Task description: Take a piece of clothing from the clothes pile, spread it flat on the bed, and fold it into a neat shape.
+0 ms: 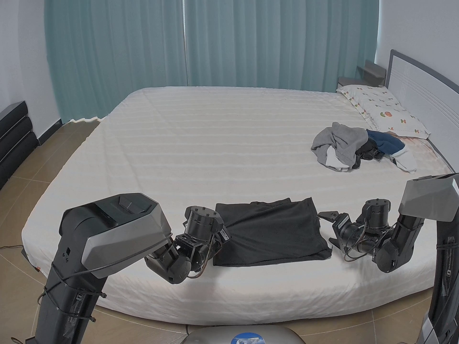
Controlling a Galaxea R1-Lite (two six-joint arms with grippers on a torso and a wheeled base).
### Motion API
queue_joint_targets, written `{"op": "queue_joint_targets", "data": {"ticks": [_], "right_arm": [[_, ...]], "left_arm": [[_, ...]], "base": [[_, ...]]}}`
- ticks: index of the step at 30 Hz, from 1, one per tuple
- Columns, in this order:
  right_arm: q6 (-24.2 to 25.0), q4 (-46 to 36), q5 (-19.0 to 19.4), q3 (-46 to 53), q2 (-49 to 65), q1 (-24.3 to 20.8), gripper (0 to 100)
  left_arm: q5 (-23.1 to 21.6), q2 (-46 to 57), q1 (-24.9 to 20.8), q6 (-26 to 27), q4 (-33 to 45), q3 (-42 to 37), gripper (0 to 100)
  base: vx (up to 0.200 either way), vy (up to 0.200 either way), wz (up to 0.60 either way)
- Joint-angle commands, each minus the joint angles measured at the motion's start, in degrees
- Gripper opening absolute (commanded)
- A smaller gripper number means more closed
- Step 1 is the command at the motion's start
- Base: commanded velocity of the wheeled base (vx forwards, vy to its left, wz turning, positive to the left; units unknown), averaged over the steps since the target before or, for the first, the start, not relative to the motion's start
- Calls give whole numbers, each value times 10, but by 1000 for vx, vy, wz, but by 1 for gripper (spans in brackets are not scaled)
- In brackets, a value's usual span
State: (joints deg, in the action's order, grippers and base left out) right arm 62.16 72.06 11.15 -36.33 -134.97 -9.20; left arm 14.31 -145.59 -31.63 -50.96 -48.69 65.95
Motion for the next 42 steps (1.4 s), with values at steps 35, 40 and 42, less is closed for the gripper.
{"op": "queue_joint_targets", "data": {"ticks": [35, 40, 42], "right_arm": [[0, 0, -1, -4, -6, -12, 100], [0, 1, -1, -4, -6, -12, 100], [0, 0, -1, -4, -6, -12, 100]], "left_arm": [[12, 10, -11, 0, 3, -30, 0], [12, 9, -15, -2, 4, -30, 0], [12, 9, -15, -2, 3, -31, 0]], "base": [[0, 177, 0], [0, 0, 0], [0, 0, 0]]}}
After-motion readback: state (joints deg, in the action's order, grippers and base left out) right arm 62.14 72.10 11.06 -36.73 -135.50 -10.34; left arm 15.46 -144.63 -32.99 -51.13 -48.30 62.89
